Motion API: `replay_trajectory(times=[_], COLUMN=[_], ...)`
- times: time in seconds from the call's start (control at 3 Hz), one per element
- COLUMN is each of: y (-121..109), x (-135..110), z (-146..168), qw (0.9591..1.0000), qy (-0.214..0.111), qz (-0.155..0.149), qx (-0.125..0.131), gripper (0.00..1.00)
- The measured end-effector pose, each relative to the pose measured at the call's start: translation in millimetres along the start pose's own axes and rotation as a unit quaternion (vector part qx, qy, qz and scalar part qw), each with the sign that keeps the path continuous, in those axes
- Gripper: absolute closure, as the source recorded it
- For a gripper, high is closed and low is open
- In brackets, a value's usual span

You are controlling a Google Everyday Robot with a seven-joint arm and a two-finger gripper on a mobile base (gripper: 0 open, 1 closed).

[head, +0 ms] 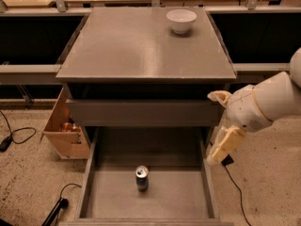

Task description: Pick redbull can from middle drawer and place on counter

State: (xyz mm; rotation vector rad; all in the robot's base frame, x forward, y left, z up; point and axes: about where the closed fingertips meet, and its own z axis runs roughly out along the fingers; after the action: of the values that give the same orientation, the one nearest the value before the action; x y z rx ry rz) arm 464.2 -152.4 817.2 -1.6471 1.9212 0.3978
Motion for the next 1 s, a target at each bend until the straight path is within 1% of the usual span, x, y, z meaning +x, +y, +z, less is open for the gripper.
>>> replay_trajectory(times=[0.33, 0.67, 1.0], y=[14, 33, 33], x=[10, 18, 18], z=[53, 69, 69], qw=[0.9958, 0.9923, 0.9922], qy=[-0.09, -0.124, -0.124], qz=[0.004, 0.004, 0.004], qx=[-0.017, -0.013, -0.013], gripper=[0.0, 0.0, 0.0])
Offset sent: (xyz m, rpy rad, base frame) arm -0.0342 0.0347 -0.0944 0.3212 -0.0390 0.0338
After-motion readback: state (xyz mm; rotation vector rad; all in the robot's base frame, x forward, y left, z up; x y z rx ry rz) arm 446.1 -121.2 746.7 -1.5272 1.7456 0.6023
